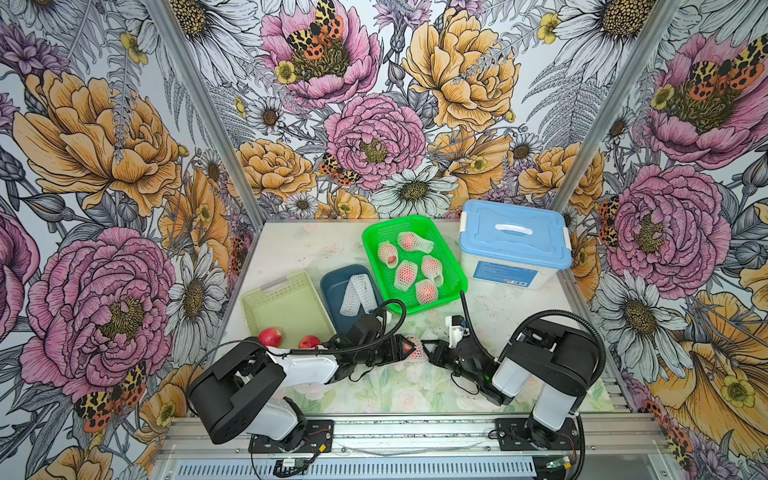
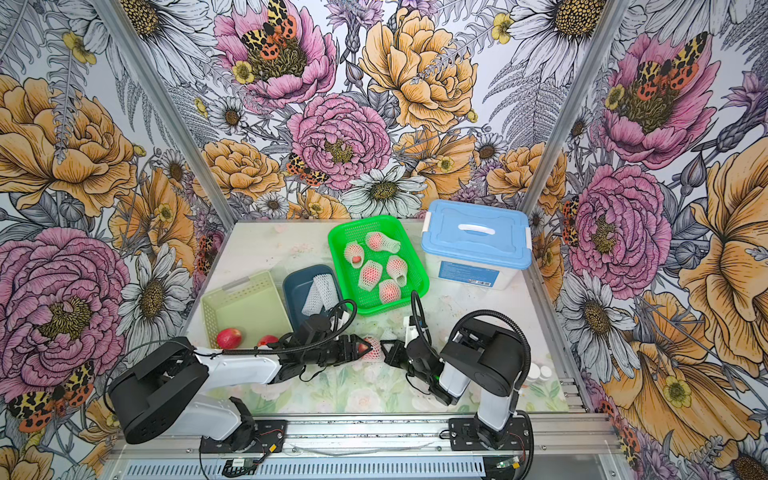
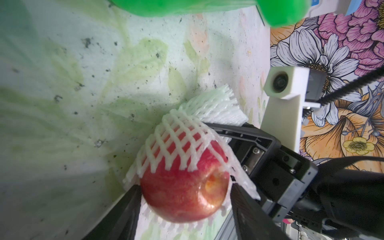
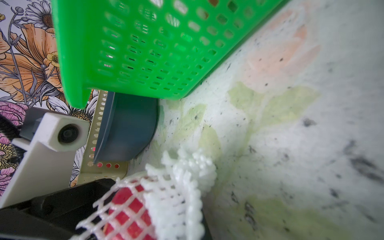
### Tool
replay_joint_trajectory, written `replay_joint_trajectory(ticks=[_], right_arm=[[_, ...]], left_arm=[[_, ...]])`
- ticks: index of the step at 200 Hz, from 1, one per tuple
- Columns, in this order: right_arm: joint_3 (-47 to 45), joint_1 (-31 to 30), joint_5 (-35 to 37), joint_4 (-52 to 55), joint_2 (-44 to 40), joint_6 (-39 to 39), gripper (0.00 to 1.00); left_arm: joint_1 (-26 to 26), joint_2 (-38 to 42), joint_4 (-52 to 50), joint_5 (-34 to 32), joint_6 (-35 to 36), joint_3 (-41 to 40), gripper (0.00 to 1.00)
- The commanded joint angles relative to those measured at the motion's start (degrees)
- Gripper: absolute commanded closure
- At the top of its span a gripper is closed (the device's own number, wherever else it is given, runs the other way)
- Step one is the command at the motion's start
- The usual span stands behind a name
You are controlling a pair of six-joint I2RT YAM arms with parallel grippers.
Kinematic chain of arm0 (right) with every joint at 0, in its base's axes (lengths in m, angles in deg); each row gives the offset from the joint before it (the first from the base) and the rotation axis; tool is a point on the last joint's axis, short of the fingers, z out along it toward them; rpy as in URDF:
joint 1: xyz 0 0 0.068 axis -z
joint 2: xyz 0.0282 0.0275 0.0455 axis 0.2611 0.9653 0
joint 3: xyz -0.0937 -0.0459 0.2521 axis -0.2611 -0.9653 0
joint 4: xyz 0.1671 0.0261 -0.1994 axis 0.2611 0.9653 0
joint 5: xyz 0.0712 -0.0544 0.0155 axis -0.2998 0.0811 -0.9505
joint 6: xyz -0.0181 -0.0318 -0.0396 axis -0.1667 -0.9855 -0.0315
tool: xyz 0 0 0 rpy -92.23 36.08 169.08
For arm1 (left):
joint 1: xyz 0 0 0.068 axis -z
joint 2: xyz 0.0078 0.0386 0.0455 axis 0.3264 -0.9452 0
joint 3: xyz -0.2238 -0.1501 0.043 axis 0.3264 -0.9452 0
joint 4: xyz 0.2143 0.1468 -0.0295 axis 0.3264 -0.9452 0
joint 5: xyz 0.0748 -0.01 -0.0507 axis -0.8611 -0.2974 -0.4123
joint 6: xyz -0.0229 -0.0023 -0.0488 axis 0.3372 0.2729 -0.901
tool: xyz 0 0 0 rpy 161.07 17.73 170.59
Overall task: Remove foam nets from apples
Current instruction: Remove the foam net from the apple.
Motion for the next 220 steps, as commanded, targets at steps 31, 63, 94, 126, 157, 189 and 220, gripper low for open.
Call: replay_joint_trajectory(ticks=[31,63,94,126,157,189,220], right_arm=[[1.04,-0.25,-2.94,-1.13,0.82,-2.07,1.0],[1.38,-0.25,-3.79,-1.4,0.6,-2.68,1.0],[1.73,-0.29,-4.51,-1.25,0.24,-3.24,1.0],[1.4,-0.08,-3.82,-0.43,-0.46,-3.4,1.0],[0.99,0.86,-3.99,-2.46,1.25,-2.66,1.0],[0.51,1.85,-3.95,-4.12,2.79,-1.99,1.0],[0.62,2.21,-4.03,-4.29,2.71,-2.17,1.0]], left_arm=[[-0.29,-1.3,3.9,1.84,1.12,2.09,0.29],[-0.42,-2.7,4.4,2.17,1.25,2.94,0.29],[-0.34,-4.45,6.33,2.79,0.82,3.72,0.31],[-0.53,-4.13,6.51,3.32,0.77,3.44,0.38],[-1.96,-0.86,3.16,3.06,1.76,2.66,0.48],[-3.77,4.19,-5.14,2.29,4.69,3.12,0.41],[-6.16,7.53,-13.63,2.82,8.24,4.66,0.36]])
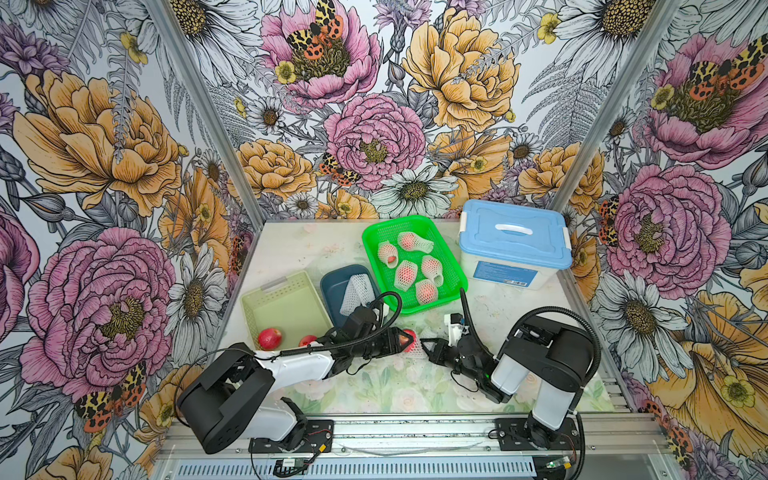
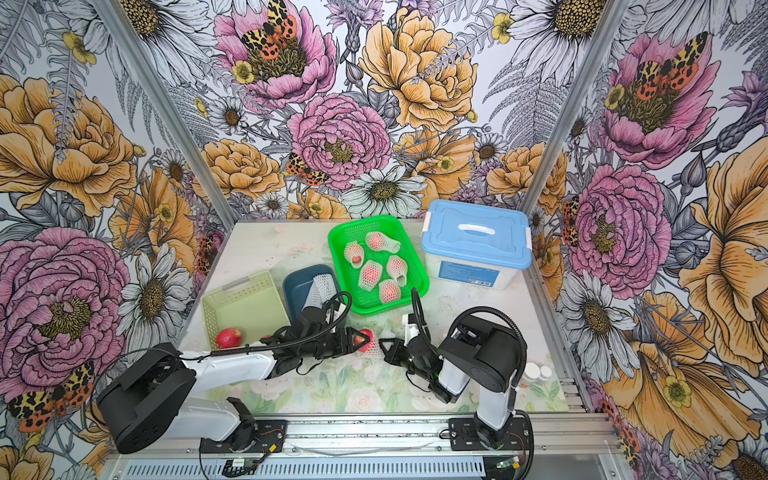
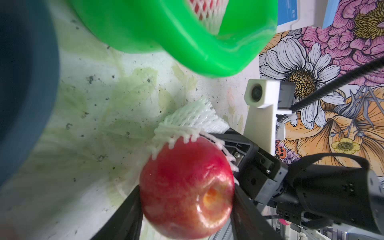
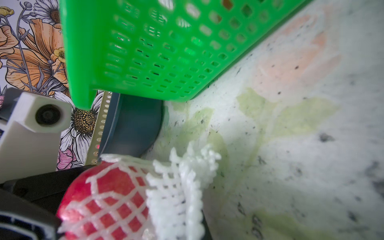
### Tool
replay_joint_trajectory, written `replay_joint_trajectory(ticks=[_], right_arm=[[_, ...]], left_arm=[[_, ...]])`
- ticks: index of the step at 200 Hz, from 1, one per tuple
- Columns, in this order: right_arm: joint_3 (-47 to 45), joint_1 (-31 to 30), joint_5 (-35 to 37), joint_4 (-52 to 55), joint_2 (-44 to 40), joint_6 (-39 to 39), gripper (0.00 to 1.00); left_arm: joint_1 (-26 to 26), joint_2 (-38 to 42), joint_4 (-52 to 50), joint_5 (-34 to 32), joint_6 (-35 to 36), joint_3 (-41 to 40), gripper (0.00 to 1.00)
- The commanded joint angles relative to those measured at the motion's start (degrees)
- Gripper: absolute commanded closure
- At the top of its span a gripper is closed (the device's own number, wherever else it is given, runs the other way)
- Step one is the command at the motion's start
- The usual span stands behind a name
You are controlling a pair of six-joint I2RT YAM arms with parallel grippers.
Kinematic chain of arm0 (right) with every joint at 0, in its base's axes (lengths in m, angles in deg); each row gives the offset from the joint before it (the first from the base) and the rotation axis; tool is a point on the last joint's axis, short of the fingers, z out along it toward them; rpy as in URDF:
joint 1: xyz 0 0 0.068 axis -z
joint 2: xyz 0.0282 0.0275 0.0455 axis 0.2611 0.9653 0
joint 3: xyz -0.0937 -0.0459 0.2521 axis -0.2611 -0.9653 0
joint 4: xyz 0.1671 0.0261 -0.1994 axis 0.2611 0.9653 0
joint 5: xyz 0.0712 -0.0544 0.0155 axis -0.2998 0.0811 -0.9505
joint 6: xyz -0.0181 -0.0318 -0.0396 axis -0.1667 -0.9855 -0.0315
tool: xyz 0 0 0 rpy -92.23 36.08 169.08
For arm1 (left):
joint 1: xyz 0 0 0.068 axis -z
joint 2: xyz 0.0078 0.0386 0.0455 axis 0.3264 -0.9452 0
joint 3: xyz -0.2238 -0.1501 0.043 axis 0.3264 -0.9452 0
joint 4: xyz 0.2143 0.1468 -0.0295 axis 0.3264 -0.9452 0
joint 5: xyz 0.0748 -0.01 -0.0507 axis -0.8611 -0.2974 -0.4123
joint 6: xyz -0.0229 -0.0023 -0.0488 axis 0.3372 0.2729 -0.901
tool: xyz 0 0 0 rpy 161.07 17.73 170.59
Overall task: Remove foam nets from apples
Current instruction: Remove the foam net from the apple.
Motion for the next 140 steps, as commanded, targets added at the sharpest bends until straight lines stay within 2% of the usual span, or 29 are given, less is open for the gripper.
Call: replay_joint_trajectory(ticks=[1,51,88,114,140], right_arm=[[0.3,0.33,-0.89,-1.87,1.2,-0.44,1.0],[-0.24,0.48,-0.41,-2.83,1.37,-0.35,1.0],[0.18,0.57,-0.76,-3.66,2.31,-0.34,1.0],[0.62,0.64,-1.27,-4.54,2.95,-0.53,1.0],[0.82,0.65,-1.58,-5.36,3.22,-0.95,1.0]], left_arm=[[-2.05,2.44,-7.42,0.93,4.59,2.18,0.36],[-4.21,8.55,-13.61,0.88,6.03,2.75,0.35],[-7.07,16.3,-23.4,-1.3,7.95,5.55,0.35],[-11.14,22.22,-30.88,-2.26,9.65,8.18,0.36],[-17.98,27.49,-39.1,-5.43,9.1,10.48,0.4]])
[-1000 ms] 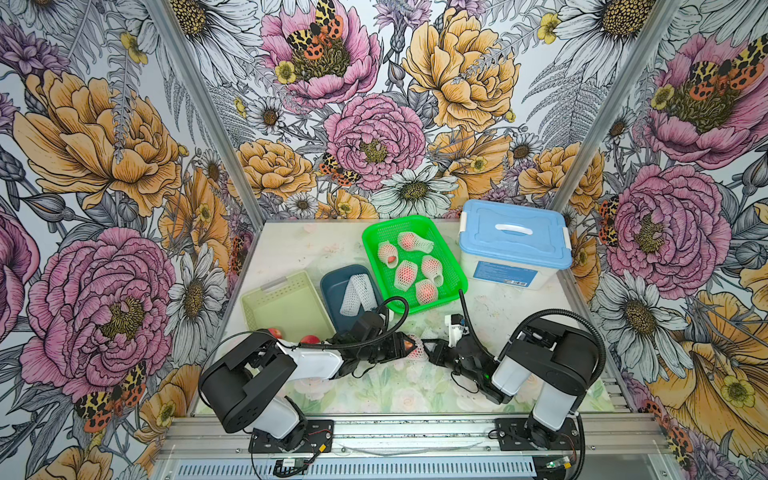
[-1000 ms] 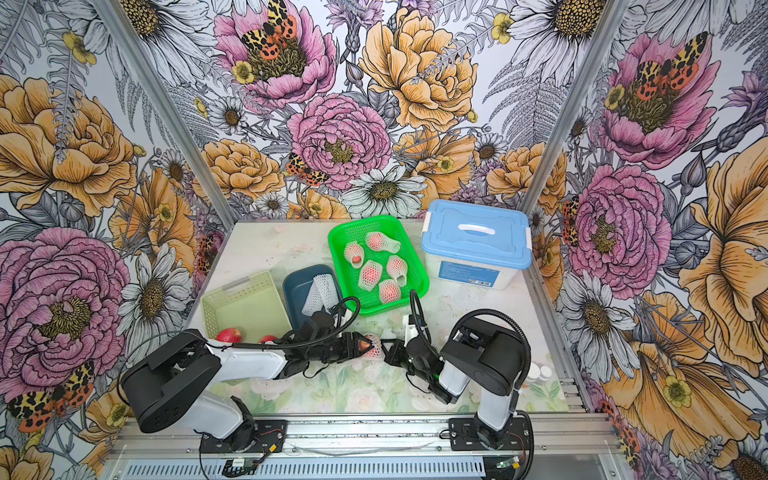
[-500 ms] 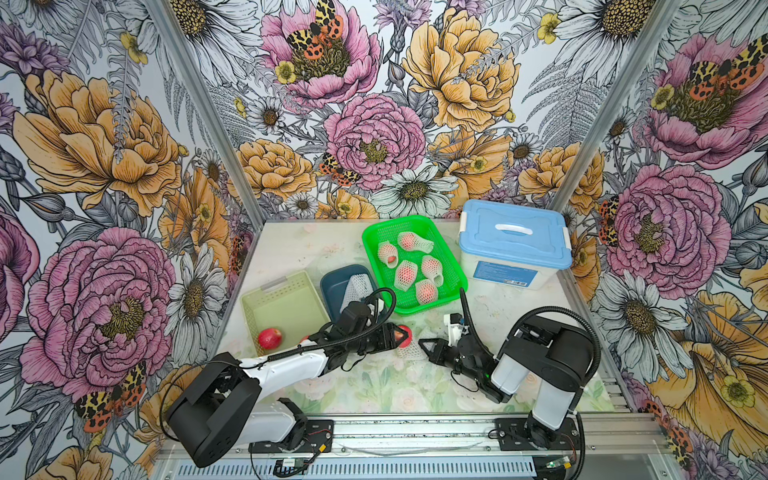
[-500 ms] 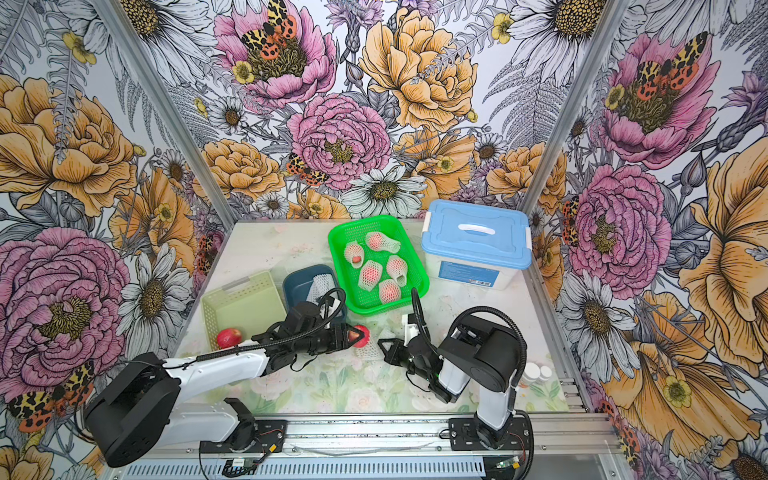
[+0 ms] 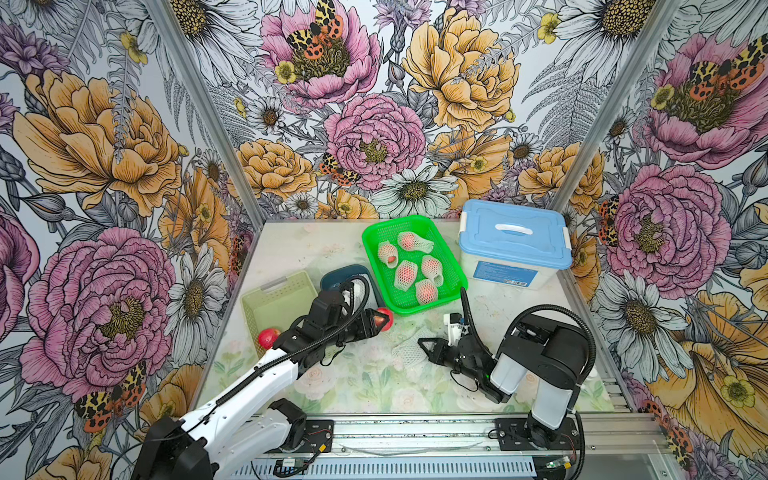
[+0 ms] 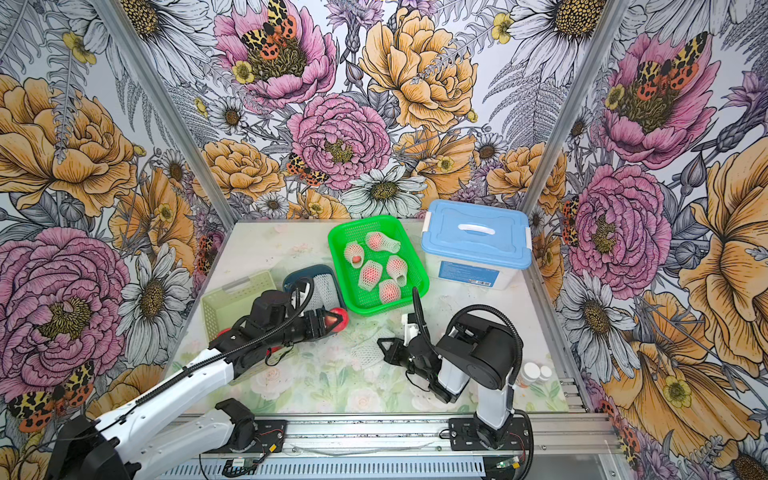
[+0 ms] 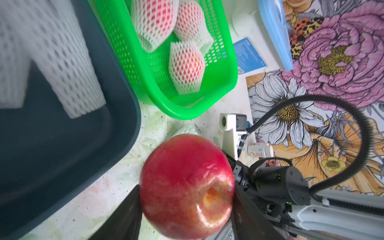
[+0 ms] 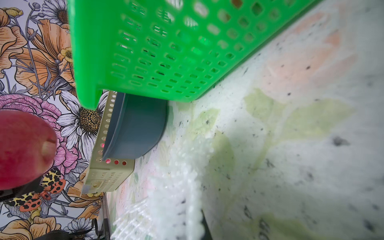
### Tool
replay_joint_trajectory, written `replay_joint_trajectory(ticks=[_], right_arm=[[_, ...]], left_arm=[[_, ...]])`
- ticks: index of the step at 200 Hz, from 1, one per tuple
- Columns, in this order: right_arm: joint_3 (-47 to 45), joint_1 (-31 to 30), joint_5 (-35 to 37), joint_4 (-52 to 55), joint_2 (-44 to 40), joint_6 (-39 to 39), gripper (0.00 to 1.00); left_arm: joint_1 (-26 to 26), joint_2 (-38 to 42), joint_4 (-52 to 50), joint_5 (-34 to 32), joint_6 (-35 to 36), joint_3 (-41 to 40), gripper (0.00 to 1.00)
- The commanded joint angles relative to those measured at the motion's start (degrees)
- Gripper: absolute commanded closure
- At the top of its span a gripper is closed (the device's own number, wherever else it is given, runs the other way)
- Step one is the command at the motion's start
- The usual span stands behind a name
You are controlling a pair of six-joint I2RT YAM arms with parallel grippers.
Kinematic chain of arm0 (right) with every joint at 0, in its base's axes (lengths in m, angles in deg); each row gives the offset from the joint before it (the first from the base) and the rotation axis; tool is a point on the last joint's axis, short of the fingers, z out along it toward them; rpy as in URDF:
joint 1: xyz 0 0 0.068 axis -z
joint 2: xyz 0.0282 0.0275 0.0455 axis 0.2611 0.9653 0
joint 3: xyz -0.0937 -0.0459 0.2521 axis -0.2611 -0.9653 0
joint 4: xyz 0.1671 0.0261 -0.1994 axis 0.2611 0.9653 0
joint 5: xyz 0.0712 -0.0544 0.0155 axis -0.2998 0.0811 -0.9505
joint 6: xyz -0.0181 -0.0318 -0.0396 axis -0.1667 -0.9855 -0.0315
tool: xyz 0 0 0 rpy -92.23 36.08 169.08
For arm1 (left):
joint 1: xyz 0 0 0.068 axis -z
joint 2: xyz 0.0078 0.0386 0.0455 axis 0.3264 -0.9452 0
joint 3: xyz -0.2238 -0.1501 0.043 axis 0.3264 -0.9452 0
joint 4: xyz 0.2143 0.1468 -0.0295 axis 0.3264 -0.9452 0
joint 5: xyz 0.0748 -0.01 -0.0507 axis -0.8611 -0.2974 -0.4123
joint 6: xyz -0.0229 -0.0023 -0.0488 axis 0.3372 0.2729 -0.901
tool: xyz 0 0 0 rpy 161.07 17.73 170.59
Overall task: Remove foam nets from apples
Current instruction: Remove the foam net from the apple, then place the apple in the basket.
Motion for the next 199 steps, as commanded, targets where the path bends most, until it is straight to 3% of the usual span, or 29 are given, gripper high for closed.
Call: replay_joint_trajectory(ticks=[1,59,97,120,148,199], right_arm=[[0.73,0.25,-0.7,-2.31,1.45,-0.96,1.0],[-0.79,0.23,-0.38,-6.17,2.3,-1.49,1.0],[-1.82,0.2,-0.24,-7.78,2.52,-1.97,1.0],[-1.55,0.22,-0.92,-7.77,2.33,-2.47,1.0],[-1.0,0.29,-1.13,-7.73,2.59,-2.97,1.0],[-0.31,0.47,-1.75,-7.73,2.73,-3.65,1.0]], left_arm=[[-5.48,4.28,-10.89,-4.18,1.24,2.48,0.4],[-27.6,11.06,-23.86,-8.06,0.01,4.46,0.4],[-37.54,4.61,-24.05,-8.48,2.23,6.03,0.4],[-39.96,-0.88,-21.11,-9.05,3.64,7.2,0.4],[-39.85,-5.46,-18.03,-14.24,4.5,7.99,0.4],[-40.76,-15.04,-11.16,-12.99,4.63,8.22,0.39]])
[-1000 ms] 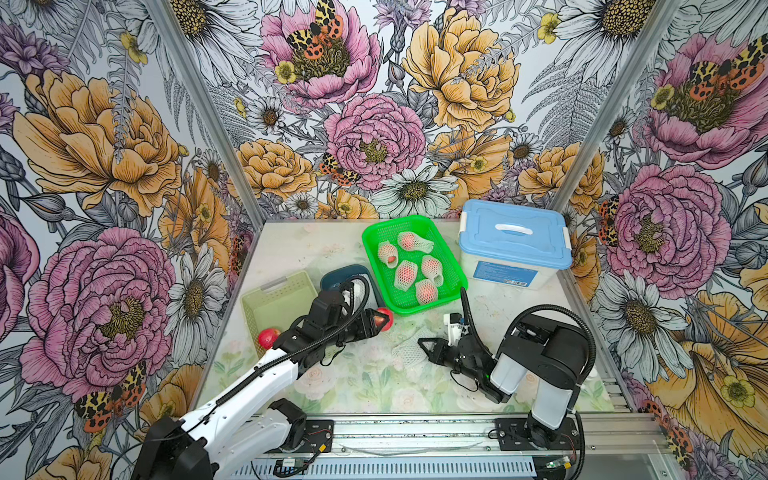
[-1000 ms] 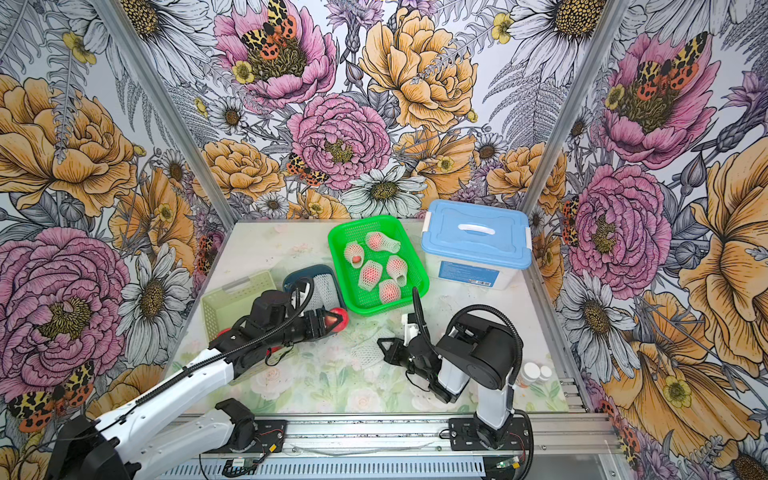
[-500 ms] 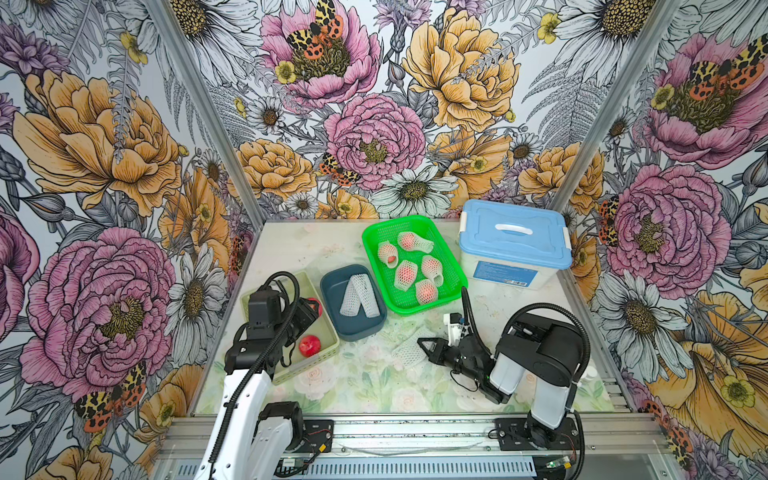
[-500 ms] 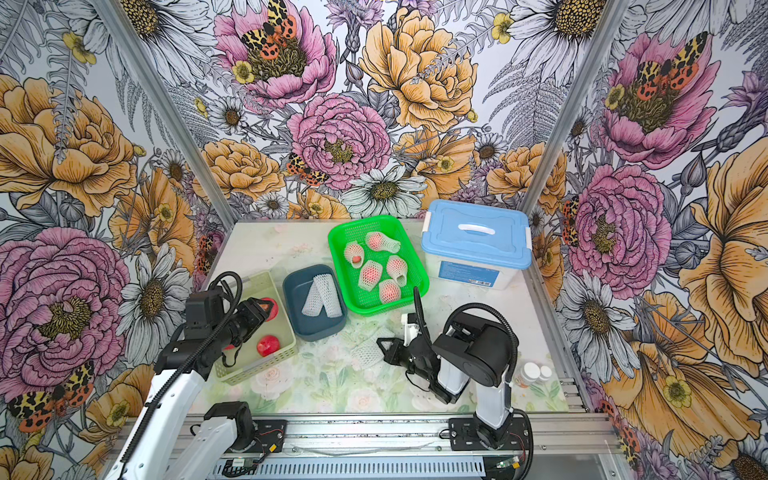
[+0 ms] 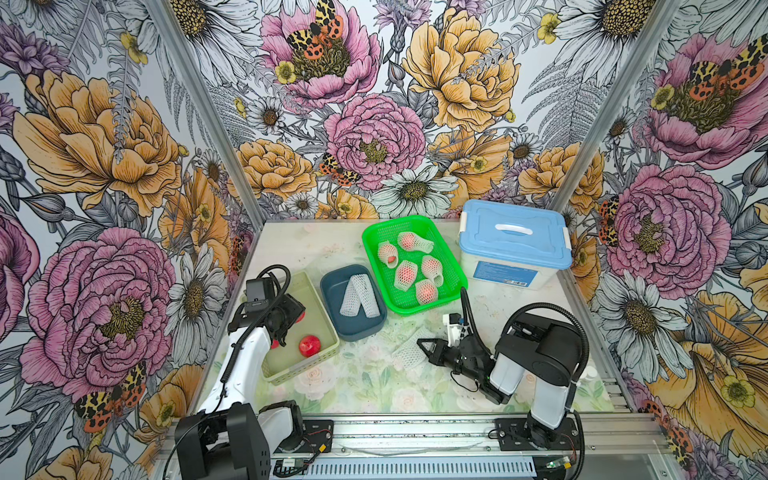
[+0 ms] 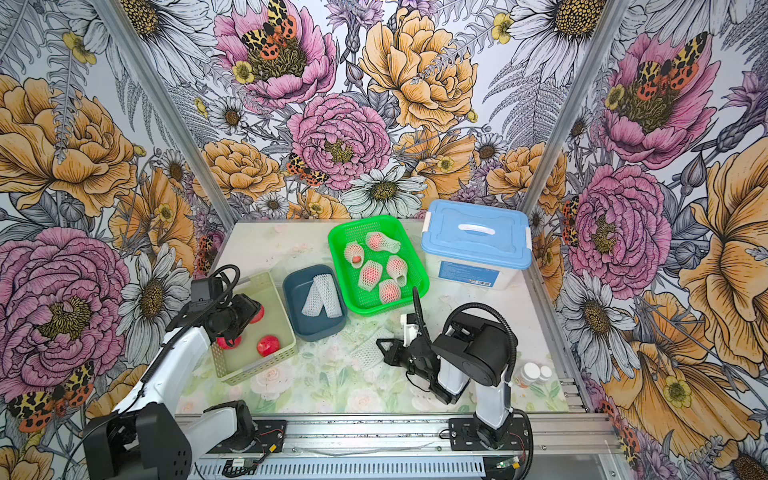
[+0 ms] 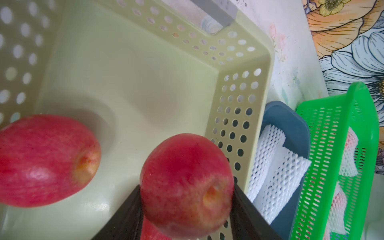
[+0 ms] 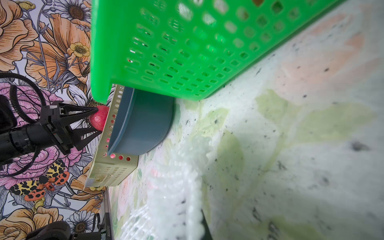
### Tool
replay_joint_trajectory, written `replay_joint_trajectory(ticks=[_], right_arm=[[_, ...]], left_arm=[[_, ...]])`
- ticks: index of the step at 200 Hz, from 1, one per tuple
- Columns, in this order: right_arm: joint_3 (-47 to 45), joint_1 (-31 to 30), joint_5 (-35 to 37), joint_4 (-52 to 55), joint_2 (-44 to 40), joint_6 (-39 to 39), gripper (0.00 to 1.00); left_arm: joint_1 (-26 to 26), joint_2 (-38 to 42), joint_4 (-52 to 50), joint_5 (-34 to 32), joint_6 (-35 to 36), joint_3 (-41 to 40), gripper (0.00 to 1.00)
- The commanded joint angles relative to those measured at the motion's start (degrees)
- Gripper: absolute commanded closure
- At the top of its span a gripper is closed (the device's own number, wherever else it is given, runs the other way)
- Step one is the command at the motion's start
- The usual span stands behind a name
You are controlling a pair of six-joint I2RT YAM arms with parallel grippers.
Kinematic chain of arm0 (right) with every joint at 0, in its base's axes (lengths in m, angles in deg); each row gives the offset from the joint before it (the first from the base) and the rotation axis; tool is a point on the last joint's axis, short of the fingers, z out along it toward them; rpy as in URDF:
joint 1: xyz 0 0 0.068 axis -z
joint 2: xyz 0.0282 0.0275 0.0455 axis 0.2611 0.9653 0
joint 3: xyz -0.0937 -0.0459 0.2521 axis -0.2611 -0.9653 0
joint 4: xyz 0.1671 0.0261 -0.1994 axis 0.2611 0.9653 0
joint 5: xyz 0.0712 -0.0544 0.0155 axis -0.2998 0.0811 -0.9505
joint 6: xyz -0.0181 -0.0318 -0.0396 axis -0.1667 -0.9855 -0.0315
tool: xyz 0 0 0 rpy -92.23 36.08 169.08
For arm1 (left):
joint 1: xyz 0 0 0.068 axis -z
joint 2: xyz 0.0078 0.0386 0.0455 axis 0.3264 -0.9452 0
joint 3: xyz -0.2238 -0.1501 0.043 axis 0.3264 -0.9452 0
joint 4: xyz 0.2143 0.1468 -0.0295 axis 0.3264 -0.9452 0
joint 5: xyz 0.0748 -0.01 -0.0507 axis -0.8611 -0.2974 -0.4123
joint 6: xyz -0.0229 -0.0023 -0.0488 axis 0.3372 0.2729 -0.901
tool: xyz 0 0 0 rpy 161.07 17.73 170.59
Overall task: Remove foam nets from apples
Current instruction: Place the apple in the basket.
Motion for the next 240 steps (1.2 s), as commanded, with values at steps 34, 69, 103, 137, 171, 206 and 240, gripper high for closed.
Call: replay_joint_trajectory(ticks=[34,69,103,137,171,206,240], right_arm=[[-0.26,0.47,-0.74,-3.71,0.3,-2.38,1.0],[-0.35,0.47,-0.88,-3.77,-0.17,-2.92,1.0],[-0.21,0.46,-0.94,-3.73,-0.09,-2.98,1.0],[0.13,0.57,-0.84,-3.73,0.22,-2.86,1.0],[1.1,0.36,-2.94,-3.69,-0.66,-4.29,1.0],[0.59,-0.71,-2.97,-3.6,-3.8,-6.78,1.0],[1.36,-2.45,-1.77,1.55,-9.09,-8.9,1.0]], left_arm=[[-0.53,-6.59,6.27,-0.65,2.46,2.34,0.36],[-0.53,-9.84,7.41,-0.06,3.5,2.58,0.32],[-0.53,-12.24,7.87,0.43,4.51,2.88,0.3],[-0.52,-13.36,8.52,1.03,4.62,2.39,0.3],[-0.54,-12.68,8.99,1.7,4.62,1.97,0.3],[-0.61,-11.68,8.7,2.45,4.53,2.41,0.25],[-0.62,-9.61,5.9,2.78,5.51,4.28,0.17]])
